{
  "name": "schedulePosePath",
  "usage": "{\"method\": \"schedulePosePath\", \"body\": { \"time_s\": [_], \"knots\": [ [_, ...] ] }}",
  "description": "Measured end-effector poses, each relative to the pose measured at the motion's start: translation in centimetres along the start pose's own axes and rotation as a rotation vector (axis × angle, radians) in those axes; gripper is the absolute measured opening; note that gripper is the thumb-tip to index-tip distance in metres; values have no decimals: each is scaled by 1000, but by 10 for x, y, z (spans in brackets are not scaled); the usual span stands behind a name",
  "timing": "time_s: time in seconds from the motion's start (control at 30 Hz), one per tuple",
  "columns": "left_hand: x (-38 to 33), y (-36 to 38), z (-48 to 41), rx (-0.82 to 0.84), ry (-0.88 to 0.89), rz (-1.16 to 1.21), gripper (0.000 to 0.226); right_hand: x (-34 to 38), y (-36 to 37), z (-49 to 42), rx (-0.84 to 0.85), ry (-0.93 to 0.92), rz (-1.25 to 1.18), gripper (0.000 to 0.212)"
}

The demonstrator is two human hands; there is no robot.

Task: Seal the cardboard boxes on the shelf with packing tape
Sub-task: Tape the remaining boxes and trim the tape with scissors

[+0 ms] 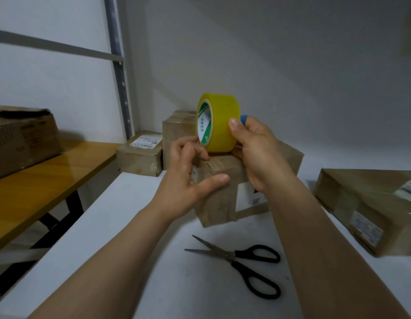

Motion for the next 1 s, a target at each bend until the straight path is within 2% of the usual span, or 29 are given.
{"method": "schedulePosePath", "body": {
  "time_s": [0.17, 0.37, 0.63, 0.77, 1.0],
  "knots": [
    [7, 1, 1, -34, -41, 8, 52, 3, 4, 1, -5, 5, -5, 23],
    [8, 0, 2, -36, -86, 26, 53, 16, 4, 12, -60, -43, -134, 22],
    [11, 2, 0, -13, -162, -20, 51, 47, -8, 38, -144, -83, -40, 23],
    [11, 1, -2, -36, -176, -30, 49, 56, -18, 62, -146, -105, -86, 27],
    [4, 2, -2, -52, -157, -67, 53, 34, -31, 94, -120, -9, -118, 26]
  ]
}}
Point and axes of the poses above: each hand's wrist, its own z-axis away from the middle knuckle, its own y-axis out of the palm, x = y × z, the point moved 7 cm from there along -z, towards the middle knuckle, and after that the axes turned 8 degrees about -z, right-handed, at the moved point
